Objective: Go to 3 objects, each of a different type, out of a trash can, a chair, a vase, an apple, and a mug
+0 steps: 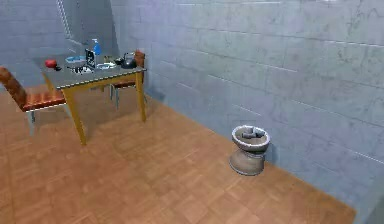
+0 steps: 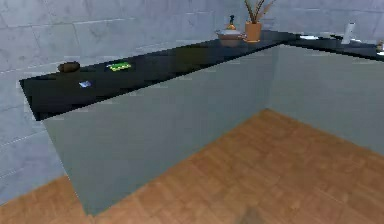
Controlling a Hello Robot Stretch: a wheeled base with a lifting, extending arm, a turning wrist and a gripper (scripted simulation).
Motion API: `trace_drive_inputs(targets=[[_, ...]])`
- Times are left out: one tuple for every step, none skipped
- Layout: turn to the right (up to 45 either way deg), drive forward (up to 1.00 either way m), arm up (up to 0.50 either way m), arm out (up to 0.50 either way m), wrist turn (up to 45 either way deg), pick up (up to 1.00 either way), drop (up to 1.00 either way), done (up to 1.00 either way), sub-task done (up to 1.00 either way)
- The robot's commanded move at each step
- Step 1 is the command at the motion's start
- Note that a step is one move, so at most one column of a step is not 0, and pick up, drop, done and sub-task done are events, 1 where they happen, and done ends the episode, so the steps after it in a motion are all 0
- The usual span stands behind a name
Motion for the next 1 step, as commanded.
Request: trace_drive_inputs(targets=[[-45.0,0.00,0.00,0.00,0.0,0.00,0.00,0.00,0.00]])
